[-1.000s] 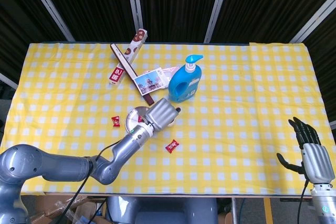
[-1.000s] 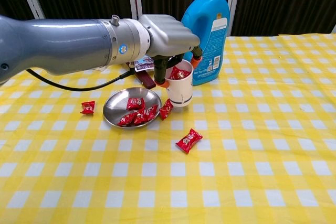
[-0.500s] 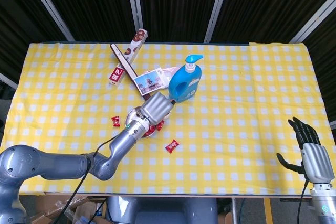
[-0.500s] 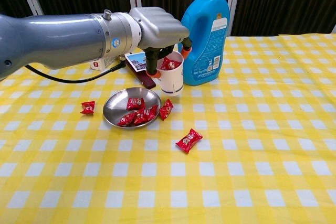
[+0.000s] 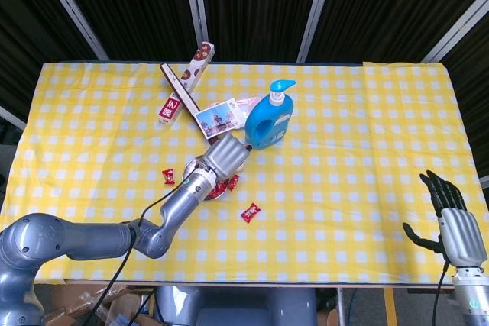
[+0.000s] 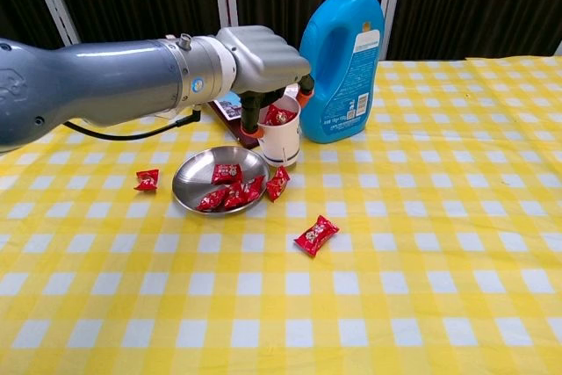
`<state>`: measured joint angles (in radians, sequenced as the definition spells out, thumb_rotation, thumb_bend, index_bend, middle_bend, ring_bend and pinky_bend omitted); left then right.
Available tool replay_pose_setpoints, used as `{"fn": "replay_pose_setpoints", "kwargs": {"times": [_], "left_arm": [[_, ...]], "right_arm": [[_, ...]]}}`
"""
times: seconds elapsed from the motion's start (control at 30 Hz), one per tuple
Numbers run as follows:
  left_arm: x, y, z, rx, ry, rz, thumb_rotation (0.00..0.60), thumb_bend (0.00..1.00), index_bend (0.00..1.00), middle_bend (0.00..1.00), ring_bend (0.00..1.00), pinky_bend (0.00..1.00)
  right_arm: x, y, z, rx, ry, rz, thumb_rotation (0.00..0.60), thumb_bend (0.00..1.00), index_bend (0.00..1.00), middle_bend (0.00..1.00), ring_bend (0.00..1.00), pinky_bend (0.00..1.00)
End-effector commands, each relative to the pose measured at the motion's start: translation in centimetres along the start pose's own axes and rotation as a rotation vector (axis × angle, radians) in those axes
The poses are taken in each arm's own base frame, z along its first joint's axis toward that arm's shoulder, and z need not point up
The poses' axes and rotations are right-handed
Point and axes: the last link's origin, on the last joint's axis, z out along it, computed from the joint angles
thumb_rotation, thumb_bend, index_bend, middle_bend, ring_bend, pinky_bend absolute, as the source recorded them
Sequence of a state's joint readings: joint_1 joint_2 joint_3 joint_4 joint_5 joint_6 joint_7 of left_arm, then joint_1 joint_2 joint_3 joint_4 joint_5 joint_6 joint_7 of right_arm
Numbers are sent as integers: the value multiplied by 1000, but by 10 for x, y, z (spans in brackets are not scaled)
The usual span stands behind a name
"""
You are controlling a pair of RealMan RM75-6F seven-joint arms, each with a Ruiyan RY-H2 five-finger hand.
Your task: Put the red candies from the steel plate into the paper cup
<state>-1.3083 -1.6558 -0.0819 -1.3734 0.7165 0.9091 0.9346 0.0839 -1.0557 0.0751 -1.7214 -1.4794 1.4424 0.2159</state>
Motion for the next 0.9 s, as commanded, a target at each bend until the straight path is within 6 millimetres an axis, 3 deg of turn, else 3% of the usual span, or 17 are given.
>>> {"fn": "replay_pose_setpoints", "kwargs": {"times": [0.03, 0.43, 0.9], "left_arm": [[-2, 2, 3, 0, 8, 13, 600, 290, 342, 742, 890, 916], [-11, 5, 7, -2, -7, 21, 600, 243, 303, 715, 889, 916], [-4, 0, 5, 30, 52, 10, 600, 225, 109, 666, 889, 916]], "right_arm": [[0, 0, 0, 1, -1, 1, 600, 336, 0, 0, 0, 0], [0, 0, 0, 1, -2, 3, 600, 336, 0, 0, 0, 0], [0, 0, 0, 2, 0, 1, 600, 336, 0, 0, 0, 0]]}}
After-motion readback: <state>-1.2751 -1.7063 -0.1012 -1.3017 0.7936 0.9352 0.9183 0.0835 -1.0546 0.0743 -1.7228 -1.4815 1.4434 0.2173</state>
